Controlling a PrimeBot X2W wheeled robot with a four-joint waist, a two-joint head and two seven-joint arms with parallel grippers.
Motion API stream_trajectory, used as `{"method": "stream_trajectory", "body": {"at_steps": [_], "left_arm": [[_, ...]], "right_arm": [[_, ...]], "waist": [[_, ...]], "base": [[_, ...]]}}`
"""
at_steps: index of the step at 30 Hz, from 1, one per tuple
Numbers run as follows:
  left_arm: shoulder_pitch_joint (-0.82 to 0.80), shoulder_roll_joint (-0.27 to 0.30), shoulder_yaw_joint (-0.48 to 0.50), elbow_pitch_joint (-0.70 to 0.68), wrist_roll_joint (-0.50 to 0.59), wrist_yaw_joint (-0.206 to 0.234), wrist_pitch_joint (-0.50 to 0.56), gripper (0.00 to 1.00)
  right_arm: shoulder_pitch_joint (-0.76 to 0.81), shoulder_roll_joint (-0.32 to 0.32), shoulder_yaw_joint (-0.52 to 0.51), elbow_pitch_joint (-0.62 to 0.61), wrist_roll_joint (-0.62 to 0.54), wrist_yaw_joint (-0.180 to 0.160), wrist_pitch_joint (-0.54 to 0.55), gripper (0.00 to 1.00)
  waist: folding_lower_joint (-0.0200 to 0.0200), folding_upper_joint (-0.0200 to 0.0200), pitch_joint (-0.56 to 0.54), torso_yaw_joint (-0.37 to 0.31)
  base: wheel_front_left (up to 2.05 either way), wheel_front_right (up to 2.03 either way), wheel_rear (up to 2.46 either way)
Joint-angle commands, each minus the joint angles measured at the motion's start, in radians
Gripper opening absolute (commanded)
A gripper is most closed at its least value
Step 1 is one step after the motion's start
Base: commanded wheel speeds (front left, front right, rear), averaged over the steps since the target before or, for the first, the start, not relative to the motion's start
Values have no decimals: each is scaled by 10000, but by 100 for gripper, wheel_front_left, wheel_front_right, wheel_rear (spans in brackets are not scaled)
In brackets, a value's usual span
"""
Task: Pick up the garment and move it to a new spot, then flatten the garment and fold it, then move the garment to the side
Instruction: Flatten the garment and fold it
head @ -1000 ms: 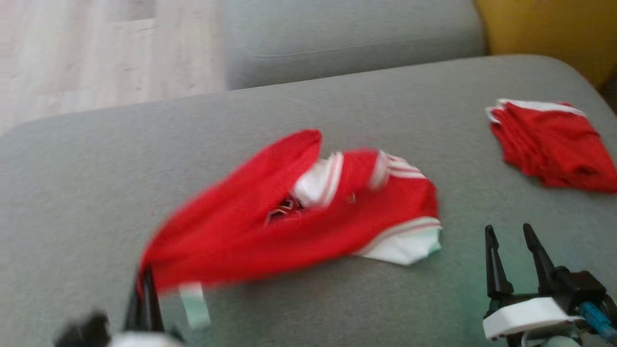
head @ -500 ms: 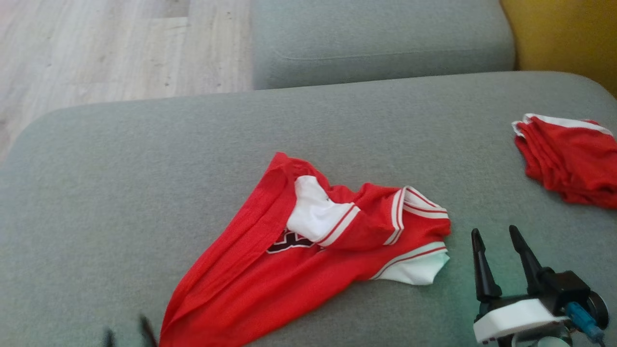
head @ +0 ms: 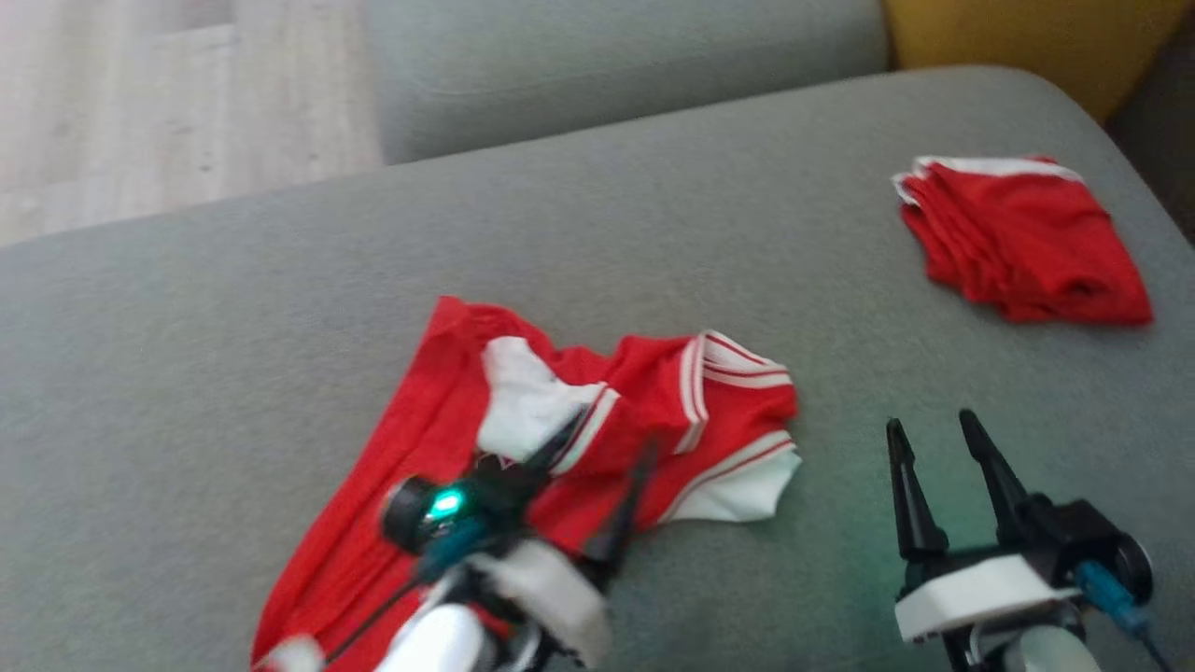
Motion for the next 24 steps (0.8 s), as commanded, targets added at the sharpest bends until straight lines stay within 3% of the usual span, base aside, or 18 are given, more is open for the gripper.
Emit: {"method": "stream_trajectory", "body": {"at_steps": [1,7,17,18,19,20,24], "left_arm": [[-923,-76,-251,52,214,-293,599,100],[-2844,117,-1463,1025,848,-775,2396,100],[-3957,564,-2306,2670,522,-941,4074,100],[-3990,576,-2372,2716,418,-946,4135,82],[-4047,618,-2418,2761,414,-949,4123,31],[-4093,671,-2448,2827,436,-950,4086,0],[-4074,633,-2356,2761,171,-924,3616,0]], "right_arm": [[-598,-58,316,-352,94,-7,-109,100],[-659,-58,262,-369,186,-7,-109,100],[-809,-58,367,-373,313,-7,-109,100],[-815,-58,339,-375,317,-7,-109,100],[-814,-58,302,-375,314,-7,-109,100],[-809,-58,267,-372,308,-7,-109,100],[-725,-58,156,-353,279,-7,-109,100]], "waist": [[0,0,353,-540],[0,0,790,-1080],[0,0,939,-1236],[0,0,931,-1224],[0,0,919,-1204],[0,0,904,-1182],[0,0,769,-1068]], "base": [[0,0,0],[0,0,0],[0,0,0],[0,0,0],[0,0,0],[0,0,0],[0,0,0]]}}
